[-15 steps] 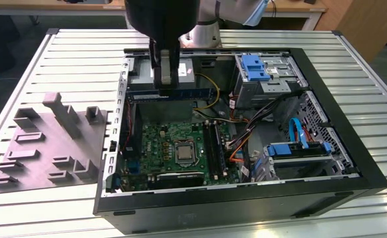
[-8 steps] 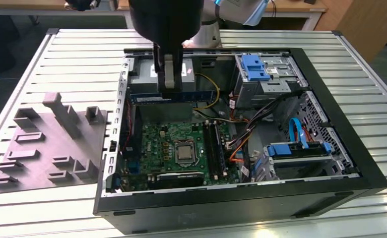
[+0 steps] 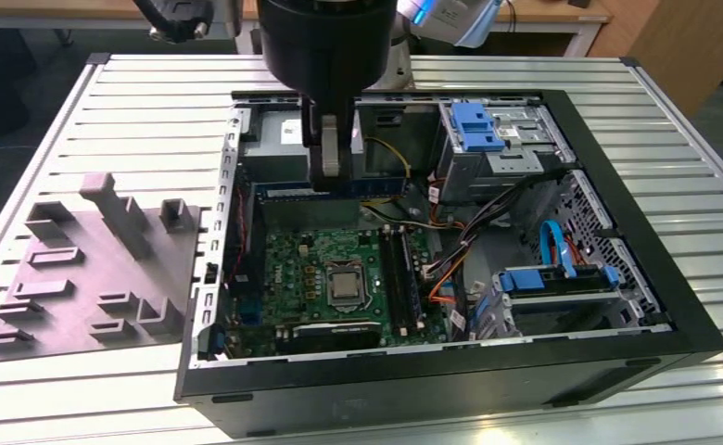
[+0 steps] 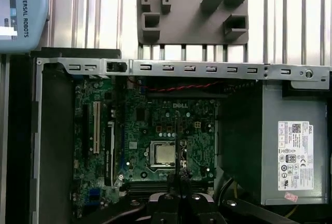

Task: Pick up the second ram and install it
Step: 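Pick up the second ram and move it above second insertion slot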

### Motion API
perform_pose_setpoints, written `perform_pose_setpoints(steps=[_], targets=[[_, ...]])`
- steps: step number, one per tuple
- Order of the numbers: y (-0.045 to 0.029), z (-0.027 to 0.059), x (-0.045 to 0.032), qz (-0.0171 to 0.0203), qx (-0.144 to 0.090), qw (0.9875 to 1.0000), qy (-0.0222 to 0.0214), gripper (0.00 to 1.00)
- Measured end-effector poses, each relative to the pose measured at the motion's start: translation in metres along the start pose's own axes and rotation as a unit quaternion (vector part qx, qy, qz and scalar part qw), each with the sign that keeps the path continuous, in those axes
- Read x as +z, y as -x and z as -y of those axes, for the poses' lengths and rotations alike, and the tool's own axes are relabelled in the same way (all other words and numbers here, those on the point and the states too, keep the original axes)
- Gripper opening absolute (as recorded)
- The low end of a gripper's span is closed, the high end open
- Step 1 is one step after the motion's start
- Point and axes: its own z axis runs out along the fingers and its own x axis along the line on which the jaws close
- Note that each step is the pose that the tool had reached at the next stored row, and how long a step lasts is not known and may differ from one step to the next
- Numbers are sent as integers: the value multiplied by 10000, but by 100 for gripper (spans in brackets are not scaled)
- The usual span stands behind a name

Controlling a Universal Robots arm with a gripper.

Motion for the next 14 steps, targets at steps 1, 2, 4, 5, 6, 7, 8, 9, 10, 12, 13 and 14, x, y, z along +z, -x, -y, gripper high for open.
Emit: perform_pose_setpoints(steps=[1, 2, 4, 5, 6, 7, 8, 9, 10, 12, 13, 14], targets=[[-1, 11, 13, 0, 5, 10000, -1, 11], [-2, 20, 24, 0, 9, 10000, -1, 11], [-3, 26, 40, 0, 11, 10000, -1, 11], [-3, 26, 41, 0, 11, 10000, -1, 11], [-3, 26, 40, 0, 11, 10000, -1, 11], [-3, 26, 41, 1, 11, 10000, -1, 11], [-3, 27, 41, 2, 10, 10000, -1, 11], [-3, 27, 41, 2, 11, 10000, -1, 11], [-3, 27, 45, 3, 11, 10000, -1, 11], [-6, 27, 69, 7, 10, 10000, -2, 11], [-7, 28, 88, 10, 10, 10000, -2, 11], [-9, 28, 106, 13, 10, 10000, -1, 11]])
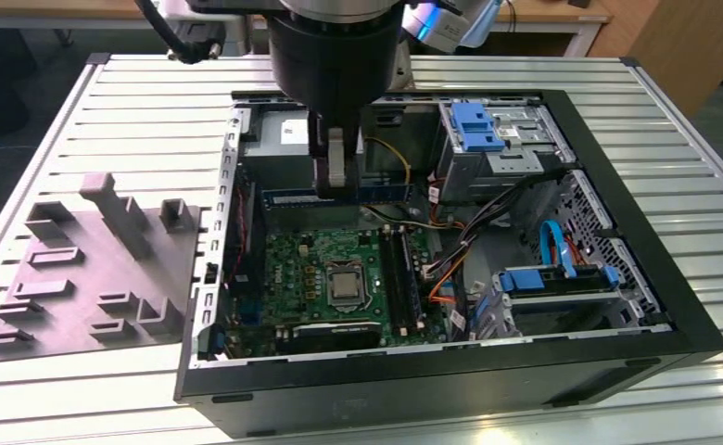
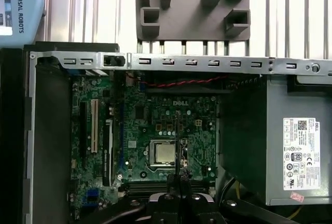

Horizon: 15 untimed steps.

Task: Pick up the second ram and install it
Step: 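Pick up the second ram and move it above second insertion slot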

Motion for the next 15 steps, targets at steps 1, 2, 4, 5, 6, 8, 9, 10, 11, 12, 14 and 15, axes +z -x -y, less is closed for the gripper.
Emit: perform_pose_setpoints(steps=[1, 2, 4, 5, 6, 8, 9, 10, 11, 12, 14, 15], targets=[[-2, 1, 18, 3, 0, 10000, 0, 11], [-3, 1, 35, 4, 0, 10000, 0, 11], [-6, 5, 66, 6, -1, 10000, 0, 11], [-6, 13, 74, 6, -1, 10000, 1, 11], [-6, 19, 80, 7, -1, 10000, 1, 11], [-8, 29, 100, 10, 0, 10000, 0, 11], [-7, 31, 114, 10, 0, 10000, 0, 11], [-6, 32, 131, 10, 0, 10000, 0, 11], [-6, 34, 151, 10, 0, 10000, 0, 11], [-5, 35, 168, 10, -1, 10000, 0, 11], [0, 35, 200, 9, 1, 10000, 0, 11], [4, 36, 212, 10, 4, 10000, 0, 11]])
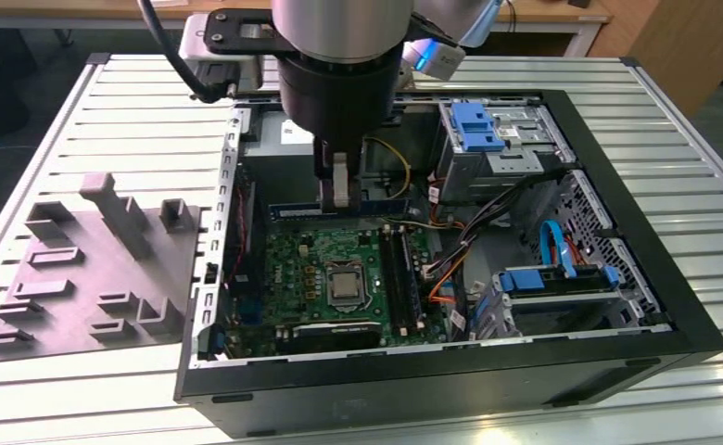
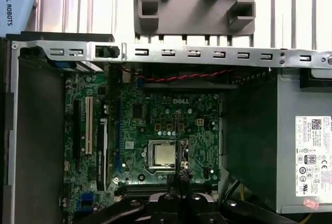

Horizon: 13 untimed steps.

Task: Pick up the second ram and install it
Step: 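Pick up the second ram and move it above second insertion slot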

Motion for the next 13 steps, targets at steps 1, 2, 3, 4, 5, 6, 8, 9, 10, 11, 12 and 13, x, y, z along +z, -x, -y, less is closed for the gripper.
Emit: perform_pose_setpoints(steps=[1, 2, 3, 4, 5, 6, 8, 9, 10, 11, 12, 13], targets=[[3, 1, 10, 1, 6, 10000, -1, 11], [5, 1, 19, 1, 11, 10000, -1, 11], [7, 2, 29, 1, 17, 10000, -2, 11], [9, 4, 40, 0, 23, 10000, -2, 11], [10, 5, 53, 1, 28, 10000, -2, 11], [11, 8, 68, 2, 33, 10000, -3, 11], [11, 14, 95, 2, 42, 10000, -4, 11], [11, 17, 109, 3, 46, 10000, -4, 11], [11, 21, 120, 5, 49, 10000, -5, 11], [10, 25, 131, 6, 51, 10000, -5, 11], [11, 27, 141, 10, 52, 10000, -5, 11], [11, 30, 151, 14, 53, 10000, -5, 11]])
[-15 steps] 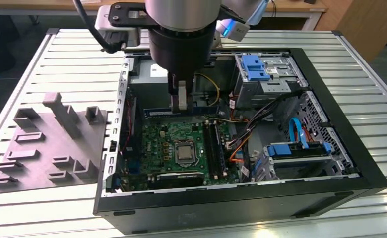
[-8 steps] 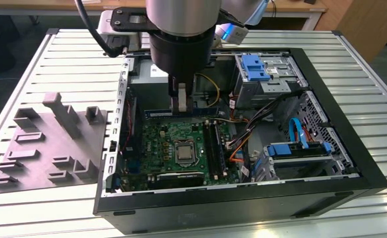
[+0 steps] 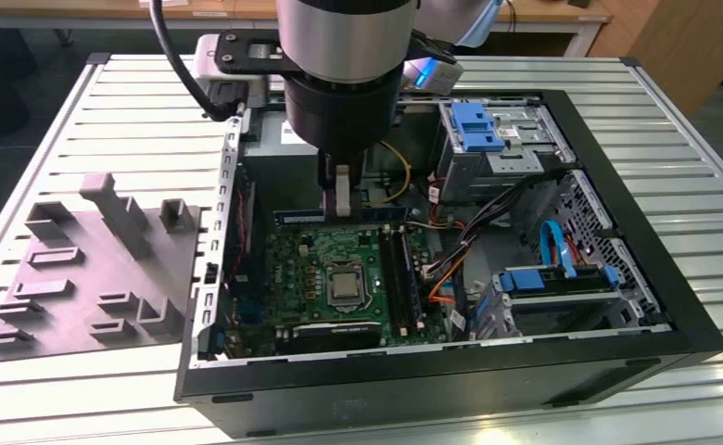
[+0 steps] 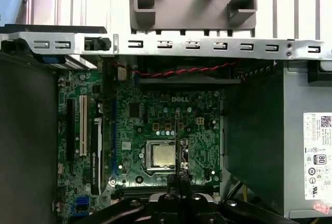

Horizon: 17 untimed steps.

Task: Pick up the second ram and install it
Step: 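Pick up the second ram and move it above second insertion slot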

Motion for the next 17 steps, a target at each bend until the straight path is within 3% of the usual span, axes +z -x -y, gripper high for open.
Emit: perform_pose_setpoints(steps=[10, 17], targets=[[-6, 18, 134, 22, -1, 10000, 0, 11], [-10, 20, 189, 32, -1, 10000, 1, 11]])
